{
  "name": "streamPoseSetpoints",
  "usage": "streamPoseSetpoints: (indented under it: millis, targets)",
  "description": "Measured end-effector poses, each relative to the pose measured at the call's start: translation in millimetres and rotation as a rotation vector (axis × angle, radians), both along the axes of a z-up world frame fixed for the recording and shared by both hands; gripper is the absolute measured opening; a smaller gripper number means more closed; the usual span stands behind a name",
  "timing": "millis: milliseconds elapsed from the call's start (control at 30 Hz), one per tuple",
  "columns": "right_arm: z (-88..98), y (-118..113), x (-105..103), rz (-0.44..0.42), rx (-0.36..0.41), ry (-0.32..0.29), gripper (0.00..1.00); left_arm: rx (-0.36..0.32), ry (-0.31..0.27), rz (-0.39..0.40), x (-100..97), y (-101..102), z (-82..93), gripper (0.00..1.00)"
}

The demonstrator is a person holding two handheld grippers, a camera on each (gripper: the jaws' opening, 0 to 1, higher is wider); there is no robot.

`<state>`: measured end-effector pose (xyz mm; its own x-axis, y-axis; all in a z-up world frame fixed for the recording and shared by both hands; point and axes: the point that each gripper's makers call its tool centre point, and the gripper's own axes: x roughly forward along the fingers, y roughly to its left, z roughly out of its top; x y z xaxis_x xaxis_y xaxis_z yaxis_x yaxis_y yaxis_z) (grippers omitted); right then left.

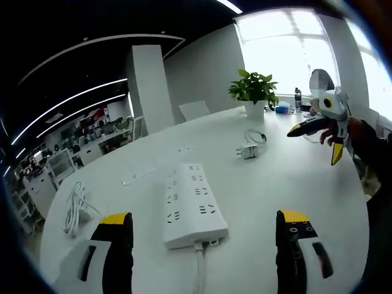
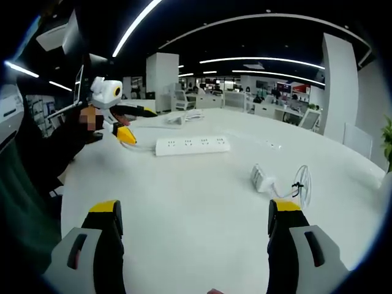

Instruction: Straighten the power strip on the desk, plug the charger into it

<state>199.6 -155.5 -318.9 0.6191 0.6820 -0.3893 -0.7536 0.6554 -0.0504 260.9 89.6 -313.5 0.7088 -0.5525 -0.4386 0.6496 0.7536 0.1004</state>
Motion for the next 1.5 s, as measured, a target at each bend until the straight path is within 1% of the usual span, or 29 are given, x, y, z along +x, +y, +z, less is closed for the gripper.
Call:
streamPoseSetpoints:
  millis: [167, 533, 667, 800, 1033, 1133, 1300, 1500]
  targets:
    - [-1.5, 0, 0, -0.001, 0.002, 0.003, 0.99, 0.011, 0.022, 0.001, 3.9, -1, -4.2, 1.00]
    - [-4.6, -2, 1, -0.004, 0.006, 0.008, 0.99, 0.019, 0.044, 0.004, 15.0, -3, -3.8, 1.00]
    - [-6.2, -4, 2, -0.006, 0.007, 0.010, 0.99, 0.036, 0.057, 0.002, 18.9, -3, -8.4, 1.00]
    - [-7.5, -6, 2, -0.009, 0.010, 0.014, 0.99, 0.028, 0.080, 0.000, 22.3, -2, -11.9, 1.00]
    - [-7.7, -9, 3, -0.015, 0.016, 0.015, 0.99, 0.030, 0.090, 0.004, 28.5, -2, -11.2, 1.00]
    - [-8.1, -10, 2, -0.015, 0.019, 0.014, 0.99, 0.046, 0.096, 0.001, 32.2, -2, -11.9, 1.00]
    - [-9.1, -9, 2, -0.015, 0.022, 0.015, 0.99, 0.043, 0.106, -0.002, 36.3, -4, -12.8, 1.00]
    - [-7.9, -9, 1, -0.013, 0.027, 0.013, 0.99, 0.061, 0.120, -0.005, 40.1, -5, -14.6, 1.00]
